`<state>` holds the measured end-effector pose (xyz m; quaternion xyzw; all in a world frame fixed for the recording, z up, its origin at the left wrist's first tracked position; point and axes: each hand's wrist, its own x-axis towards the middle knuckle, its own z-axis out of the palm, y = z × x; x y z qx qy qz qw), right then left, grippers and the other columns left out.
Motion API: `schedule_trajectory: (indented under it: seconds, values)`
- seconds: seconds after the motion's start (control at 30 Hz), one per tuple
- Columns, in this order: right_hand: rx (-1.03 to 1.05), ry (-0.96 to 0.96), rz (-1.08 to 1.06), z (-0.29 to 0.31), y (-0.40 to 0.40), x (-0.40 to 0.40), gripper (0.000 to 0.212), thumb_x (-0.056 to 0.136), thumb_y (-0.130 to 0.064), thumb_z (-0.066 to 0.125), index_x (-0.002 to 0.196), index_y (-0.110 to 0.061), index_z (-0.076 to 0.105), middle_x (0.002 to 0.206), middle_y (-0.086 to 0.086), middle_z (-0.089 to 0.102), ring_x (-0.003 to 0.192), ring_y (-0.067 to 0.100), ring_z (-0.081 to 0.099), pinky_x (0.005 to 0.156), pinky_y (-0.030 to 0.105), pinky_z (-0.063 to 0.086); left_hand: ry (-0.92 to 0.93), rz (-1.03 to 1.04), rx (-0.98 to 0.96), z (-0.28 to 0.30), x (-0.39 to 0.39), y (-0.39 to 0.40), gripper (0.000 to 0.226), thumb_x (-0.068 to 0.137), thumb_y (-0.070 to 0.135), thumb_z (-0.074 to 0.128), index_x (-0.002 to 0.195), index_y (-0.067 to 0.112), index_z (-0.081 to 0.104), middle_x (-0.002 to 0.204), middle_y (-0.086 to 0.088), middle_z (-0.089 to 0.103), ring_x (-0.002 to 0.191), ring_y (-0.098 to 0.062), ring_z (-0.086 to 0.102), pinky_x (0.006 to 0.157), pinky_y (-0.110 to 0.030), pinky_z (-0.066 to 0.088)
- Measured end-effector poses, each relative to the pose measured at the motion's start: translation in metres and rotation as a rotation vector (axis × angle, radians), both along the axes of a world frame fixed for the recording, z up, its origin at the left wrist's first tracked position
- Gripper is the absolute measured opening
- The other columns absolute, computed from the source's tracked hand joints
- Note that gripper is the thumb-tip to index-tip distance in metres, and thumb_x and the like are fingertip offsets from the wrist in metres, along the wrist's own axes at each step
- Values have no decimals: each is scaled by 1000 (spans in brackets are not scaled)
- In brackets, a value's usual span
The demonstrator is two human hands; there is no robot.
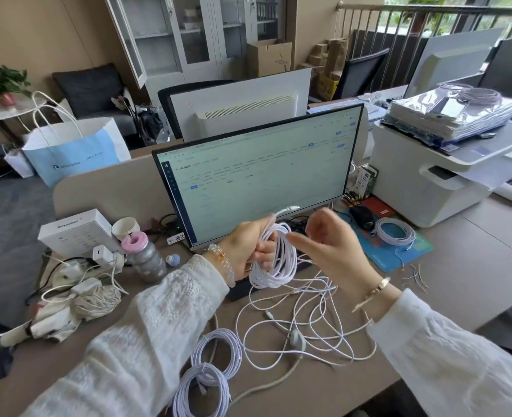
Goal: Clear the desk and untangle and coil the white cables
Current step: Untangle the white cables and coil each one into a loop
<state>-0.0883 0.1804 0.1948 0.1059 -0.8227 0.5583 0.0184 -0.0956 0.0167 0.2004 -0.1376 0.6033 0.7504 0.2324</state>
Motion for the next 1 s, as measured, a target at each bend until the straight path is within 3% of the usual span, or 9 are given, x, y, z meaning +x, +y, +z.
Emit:
schedule_trajectory:
  seconds: [0.1, 0.23, 0.3, 0.4, 0.57, 0.63, 0.73, 0.87, 1.0]
  values:
    - [254, 514, 165, 1, 6, -14, 35, 89, -38, 60, 118, -19, 63, 118, -4, 61, 112, 14, 54, 96, 28, 41, -112, -242, 16, 3, 1, 3, 57, 100, 54, 24, 67, 12, 44, 36, 7, 25, 26, -7, 21, 37, -14, 21]
    - [309, 623, 335, -3, 25, -31, 24, 90, -27, 62, 102, -10, 75, 105, 1, 72, 92, 13, 67, 84, 32, 53, -207, -426, 162, 0, -3, 9, 63, 98, 58, 21, 67, 10, 47, 33, 7, 28, 23, -6, 25, 36, -16, 21]
    - [269, 532, 293, -10, 39, -33, 18, 87, -24, 68, 94, -9, 77, 96, 0, 73, 83, 11, 69, 77, 34, 56, -208, -454, 225, 0, -2, 9, 62, 95, 63, 28, 70, 10, 48, 35, 9, 27, 24, -4, 24, 35, -16, 24]
    - [174, 160, 329, -20, 55, -27, 14, 89, -23, 67, 96, -13, 73, 95, -5, 73, 85, 8, 69, 82, 35, 57, -156, -586, 161, 3, -2, 16, 43, 92, 52, 48, 73, 13, 46, 39, 11, 27, 27, -1, 25, 35, -17, 24]
    - [-431, -479, 414, -28, 77, -20, 30, 82, -45, 65, 95, -18, 62, 92, 10, 63, 79, 20, 62, 78, 42, 46, -147, -672, 192, -1, -17, 42, 31, 98, 37, 46, 76, 15, 43, 40, 12, 30, 28, 0, 27, 34, -13, 28]
    - [-309, -411, 428, -32, 92, -25, 46, 78, -49, 73, 111, -20, 63, 100, 14, 67, 86, 25, 66, 79, 40, 55, -175, -629, 226, -6, -27, 59, 31, 96, 36, 48, 75, 14, 45, 39, 12, 31, 27, -1, 29, 35, -13, 31]
    - [-117, -344, 482, -33, 109, -34, 28, 87, -30, 67, 105, -9, 67, 72, 6, 62, 61, 15, 58, 58, 25, 53, -197, -540, 208, -15, -30, 79, 29, 91, 35, 51, 74, 13, 44, 39, 11, 31, 29, 0, 32, 40, -15, 41]
    - [-172, -443, 486, -44, 141, -51, 25, 85, -29, 64, 100, -9, 69, 66, 9, 48, 54, 15, 44, 51, 25, 46, -113, -503, 152, -33, -38, 108, 29, 88, 34, 53, 72, 11, 44, 43, 5, 36, 37, -8, 44, 54, -25, 53]
    - [-272, -459, 379, -60, 166, -62, 32, 88, -21, 62, 110, 3, 63, 58, 4, 40, 46, 10, 38, 45, 22, 42, -133, -397, 176, -55, -56, 138, 35, 86, 44, 55, 75, 11, 49, 44, 8, 32, 34, -4, 34, 51, -24, 47]
